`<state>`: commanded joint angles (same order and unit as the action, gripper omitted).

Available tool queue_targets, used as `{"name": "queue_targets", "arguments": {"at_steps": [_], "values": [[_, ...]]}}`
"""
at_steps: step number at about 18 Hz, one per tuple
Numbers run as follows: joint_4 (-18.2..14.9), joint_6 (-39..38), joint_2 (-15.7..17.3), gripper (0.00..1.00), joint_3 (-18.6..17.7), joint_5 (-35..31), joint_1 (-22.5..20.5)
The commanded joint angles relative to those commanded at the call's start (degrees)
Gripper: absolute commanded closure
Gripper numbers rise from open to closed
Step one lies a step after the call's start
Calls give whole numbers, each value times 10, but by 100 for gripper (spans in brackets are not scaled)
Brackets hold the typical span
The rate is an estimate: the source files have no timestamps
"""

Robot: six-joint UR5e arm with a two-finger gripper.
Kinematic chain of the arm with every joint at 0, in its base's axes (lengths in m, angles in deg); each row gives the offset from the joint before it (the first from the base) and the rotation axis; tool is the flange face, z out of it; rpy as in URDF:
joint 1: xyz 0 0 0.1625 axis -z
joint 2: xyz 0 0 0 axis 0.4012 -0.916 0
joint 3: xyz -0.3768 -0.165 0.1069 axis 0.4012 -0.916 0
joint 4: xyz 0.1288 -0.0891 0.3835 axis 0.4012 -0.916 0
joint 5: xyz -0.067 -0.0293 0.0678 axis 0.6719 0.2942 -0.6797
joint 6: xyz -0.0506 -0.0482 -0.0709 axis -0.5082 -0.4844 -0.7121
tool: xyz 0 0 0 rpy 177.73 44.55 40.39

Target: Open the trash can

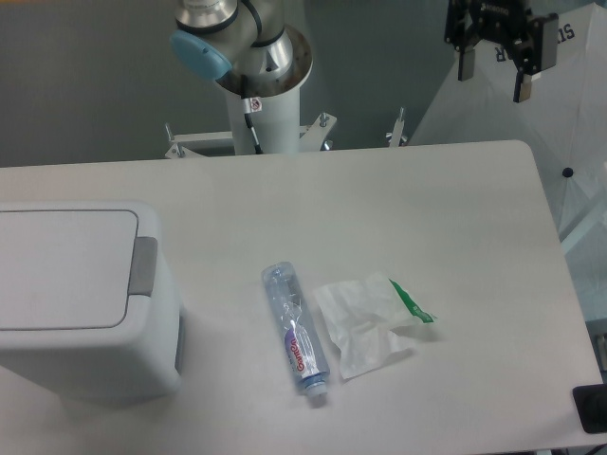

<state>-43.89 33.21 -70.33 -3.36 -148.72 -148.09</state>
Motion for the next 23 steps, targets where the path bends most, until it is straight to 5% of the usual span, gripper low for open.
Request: {"name": "queue_targets", "arguments": {"at_steps": [4,11,18,23], "values": [[0,-19,2,0,2,2,9],[5,-276,-19,0,31,3,88],[95,-600,-42,0,26,2,211],[132,-746,-69,0,27,2,280]]}}
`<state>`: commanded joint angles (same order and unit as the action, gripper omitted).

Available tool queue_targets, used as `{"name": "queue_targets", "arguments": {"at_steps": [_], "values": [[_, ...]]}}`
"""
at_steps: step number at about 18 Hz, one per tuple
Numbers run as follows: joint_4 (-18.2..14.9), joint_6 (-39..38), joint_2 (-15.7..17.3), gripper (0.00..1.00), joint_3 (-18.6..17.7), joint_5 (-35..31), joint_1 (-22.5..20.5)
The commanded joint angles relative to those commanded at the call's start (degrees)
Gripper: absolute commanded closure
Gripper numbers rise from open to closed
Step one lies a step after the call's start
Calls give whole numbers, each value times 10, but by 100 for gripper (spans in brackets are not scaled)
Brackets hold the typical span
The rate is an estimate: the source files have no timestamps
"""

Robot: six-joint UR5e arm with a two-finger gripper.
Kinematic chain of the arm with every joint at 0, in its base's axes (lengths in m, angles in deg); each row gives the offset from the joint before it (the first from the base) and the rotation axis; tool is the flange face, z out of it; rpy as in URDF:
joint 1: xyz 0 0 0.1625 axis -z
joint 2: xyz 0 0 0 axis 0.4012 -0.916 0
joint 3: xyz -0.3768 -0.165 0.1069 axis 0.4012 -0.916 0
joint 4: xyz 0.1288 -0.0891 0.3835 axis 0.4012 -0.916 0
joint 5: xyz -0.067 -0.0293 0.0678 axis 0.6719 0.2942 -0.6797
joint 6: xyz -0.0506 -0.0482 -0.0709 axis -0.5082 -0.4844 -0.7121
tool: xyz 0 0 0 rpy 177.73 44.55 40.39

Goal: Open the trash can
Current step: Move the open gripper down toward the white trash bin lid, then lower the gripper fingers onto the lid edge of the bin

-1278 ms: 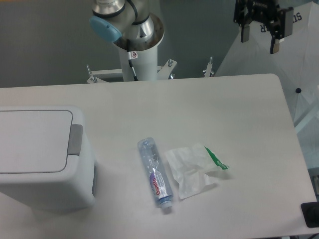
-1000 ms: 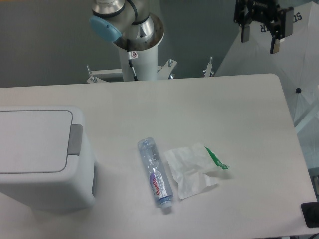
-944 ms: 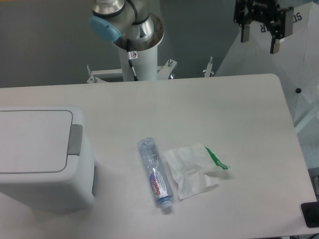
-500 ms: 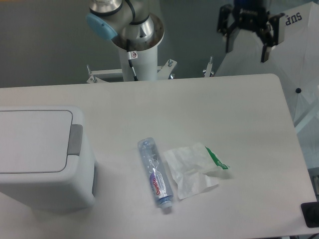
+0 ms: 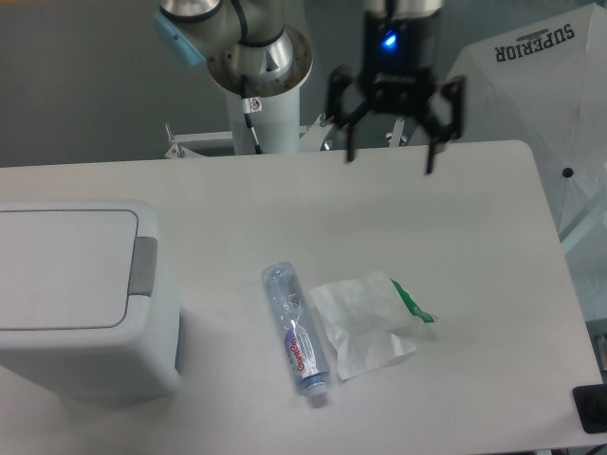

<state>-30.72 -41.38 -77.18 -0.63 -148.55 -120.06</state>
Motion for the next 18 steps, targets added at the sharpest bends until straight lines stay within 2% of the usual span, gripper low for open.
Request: {"name": "queue_targets", "arguments": {"at_steps": [4,8,13,18], "values": [[6,-97,-14,0,3,2,42],[11,-150,-30,0,4,4,82],[59,-287,-55,0,1,33,111],[59,-303,-62,0,-4,35,123]]}}
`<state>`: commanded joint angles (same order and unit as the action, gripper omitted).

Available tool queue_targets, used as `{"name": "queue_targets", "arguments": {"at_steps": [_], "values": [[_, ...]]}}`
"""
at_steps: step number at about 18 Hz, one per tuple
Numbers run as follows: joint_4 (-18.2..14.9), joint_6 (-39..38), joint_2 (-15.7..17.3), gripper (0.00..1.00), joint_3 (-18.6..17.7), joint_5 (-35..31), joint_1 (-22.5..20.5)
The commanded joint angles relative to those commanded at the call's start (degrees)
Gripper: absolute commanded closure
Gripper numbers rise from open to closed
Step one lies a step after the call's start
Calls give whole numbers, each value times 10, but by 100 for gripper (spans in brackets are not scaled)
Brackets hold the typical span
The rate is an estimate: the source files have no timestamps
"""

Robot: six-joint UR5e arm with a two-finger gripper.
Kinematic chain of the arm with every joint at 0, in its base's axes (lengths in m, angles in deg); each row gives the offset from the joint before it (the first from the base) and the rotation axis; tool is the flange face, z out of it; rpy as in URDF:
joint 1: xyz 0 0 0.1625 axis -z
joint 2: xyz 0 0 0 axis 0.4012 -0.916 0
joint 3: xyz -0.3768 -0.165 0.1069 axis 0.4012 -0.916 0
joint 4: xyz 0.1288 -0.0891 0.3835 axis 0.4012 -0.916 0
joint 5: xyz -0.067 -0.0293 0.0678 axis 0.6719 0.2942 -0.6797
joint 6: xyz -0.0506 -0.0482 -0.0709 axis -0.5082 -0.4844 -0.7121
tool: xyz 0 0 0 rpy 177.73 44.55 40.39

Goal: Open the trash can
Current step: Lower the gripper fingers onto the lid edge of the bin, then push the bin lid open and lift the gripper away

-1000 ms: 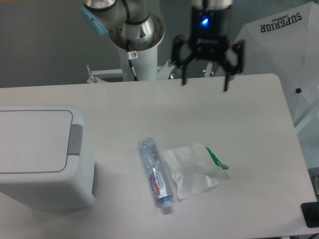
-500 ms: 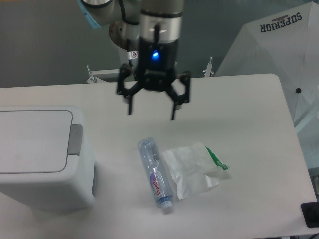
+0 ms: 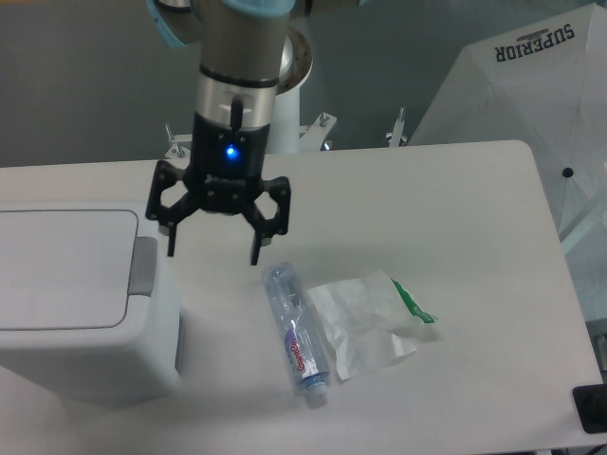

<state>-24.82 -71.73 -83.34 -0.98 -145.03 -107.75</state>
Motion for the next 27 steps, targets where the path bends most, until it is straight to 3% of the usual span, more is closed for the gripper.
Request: {"name": "queue_targets", "arguments": {"at_steps": [27], "values": [[1,-22,-14,0,-21,-4,8]]}}
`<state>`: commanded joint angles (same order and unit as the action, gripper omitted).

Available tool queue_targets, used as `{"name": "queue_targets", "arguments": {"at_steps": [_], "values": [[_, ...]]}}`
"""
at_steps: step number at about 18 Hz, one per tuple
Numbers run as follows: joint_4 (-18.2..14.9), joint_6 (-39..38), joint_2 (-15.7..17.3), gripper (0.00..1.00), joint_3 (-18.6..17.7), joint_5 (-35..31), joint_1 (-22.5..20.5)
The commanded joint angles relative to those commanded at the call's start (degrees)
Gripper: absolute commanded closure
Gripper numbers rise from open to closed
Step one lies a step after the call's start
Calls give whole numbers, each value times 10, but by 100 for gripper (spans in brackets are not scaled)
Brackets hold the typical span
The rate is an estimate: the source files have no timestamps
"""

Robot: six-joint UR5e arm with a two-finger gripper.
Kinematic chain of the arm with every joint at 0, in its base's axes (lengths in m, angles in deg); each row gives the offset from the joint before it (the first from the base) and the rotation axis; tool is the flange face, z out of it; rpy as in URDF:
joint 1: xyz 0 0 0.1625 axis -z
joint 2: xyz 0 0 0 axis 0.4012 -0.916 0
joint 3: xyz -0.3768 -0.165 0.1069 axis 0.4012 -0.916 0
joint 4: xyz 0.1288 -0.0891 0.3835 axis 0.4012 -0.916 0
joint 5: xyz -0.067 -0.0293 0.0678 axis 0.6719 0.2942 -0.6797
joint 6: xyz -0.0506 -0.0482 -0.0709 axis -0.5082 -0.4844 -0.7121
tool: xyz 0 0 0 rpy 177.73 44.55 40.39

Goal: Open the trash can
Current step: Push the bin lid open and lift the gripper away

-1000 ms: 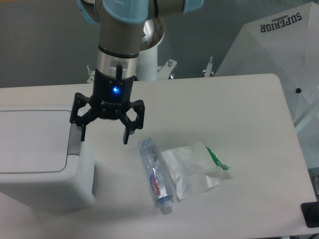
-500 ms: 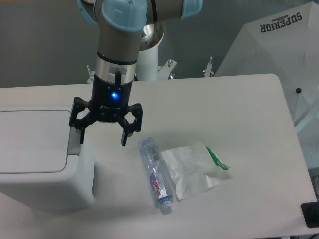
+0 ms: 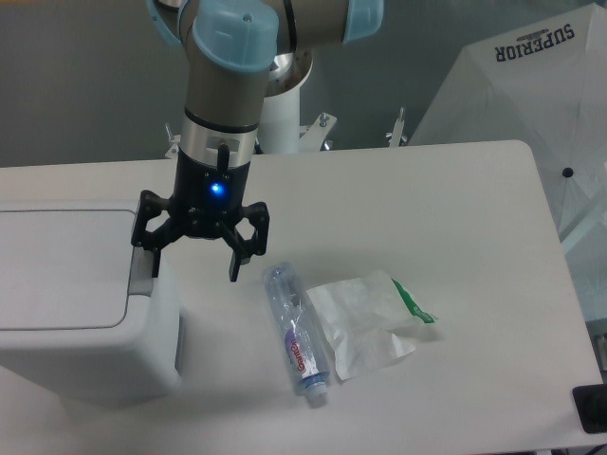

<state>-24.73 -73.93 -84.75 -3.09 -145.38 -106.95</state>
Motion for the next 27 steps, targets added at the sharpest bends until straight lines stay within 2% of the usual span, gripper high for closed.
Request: {"name": "queue_targets", "arguments": {"at_steps": [11,16,20,23,27], "values": [[3,0,-2,0,-3,0,0],[6,4,4,0,39,1,-4],[12,9,3,0,54,-6,-32],[12,71,-1,0,63,-27,-54],[10,210,-17,0,60,-117,-74]]}}
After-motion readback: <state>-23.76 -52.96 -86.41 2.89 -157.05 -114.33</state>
